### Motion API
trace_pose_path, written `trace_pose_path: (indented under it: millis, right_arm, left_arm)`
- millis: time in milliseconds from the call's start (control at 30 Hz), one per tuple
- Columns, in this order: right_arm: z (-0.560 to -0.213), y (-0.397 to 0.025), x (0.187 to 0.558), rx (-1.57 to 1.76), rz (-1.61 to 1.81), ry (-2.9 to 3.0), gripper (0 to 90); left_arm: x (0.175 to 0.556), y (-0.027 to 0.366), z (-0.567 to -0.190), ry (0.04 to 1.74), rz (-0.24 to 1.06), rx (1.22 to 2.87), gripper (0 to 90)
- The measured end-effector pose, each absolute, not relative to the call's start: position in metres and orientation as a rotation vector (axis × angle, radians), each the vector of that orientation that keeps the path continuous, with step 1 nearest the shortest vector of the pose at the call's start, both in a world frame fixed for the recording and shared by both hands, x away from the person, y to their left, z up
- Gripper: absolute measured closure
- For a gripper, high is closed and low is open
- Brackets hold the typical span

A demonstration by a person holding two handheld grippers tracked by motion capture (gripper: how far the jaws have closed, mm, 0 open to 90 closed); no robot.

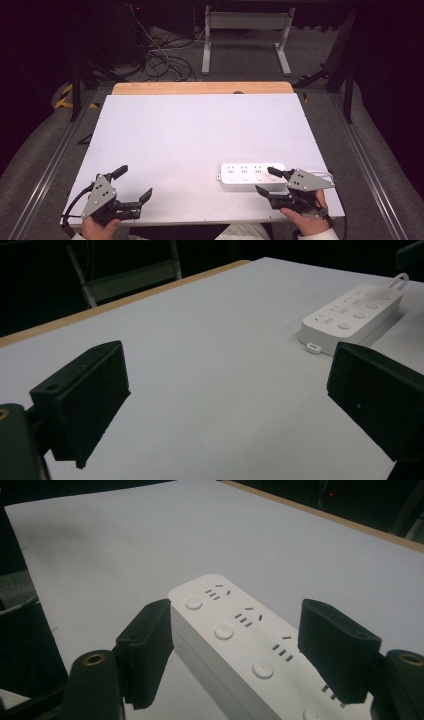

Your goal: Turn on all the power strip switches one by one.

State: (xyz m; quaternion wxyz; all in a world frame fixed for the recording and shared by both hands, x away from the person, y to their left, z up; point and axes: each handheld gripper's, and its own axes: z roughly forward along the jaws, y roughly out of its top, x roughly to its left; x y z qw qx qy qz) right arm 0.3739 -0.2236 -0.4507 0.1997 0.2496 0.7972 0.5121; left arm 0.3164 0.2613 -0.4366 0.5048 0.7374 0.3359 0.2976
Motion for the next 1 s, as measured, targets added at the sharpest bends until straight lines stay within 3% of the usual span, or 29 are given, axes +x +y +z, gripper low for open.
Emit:
trace_pose_path:
  millis: [600, 700, 800, 1000]
  right_arm:
    - [-0.447, -0.223, 0.373, 0.682, 1.410, 2.229, 34.0]
    - [-0.443, -0.223, 0.373, 0.685, 1.409, 2.221, 39.7]
    - [-0.432, -0.224, 0.375, 0.691, 1.410, 2.218, 52.0]
    - [-0.421, -0.223, 0.380, 0.685, 1.380, 2.255, 63.0]
  left_arm:
    - [0.316, 0.262, -0.436, 0.827, 0.759, 1.798, 4.8]
    - [0.316, 0.263, -0.436, 0.844, 0.760, 1.794, 4.8]
    - [0.317, 0.263, -0.436, 0.847, 0.765, 1.797, 4.8]
    - [0.316, 0.262, -0.436, 0.842, 0.771, 1.795, 4.9]
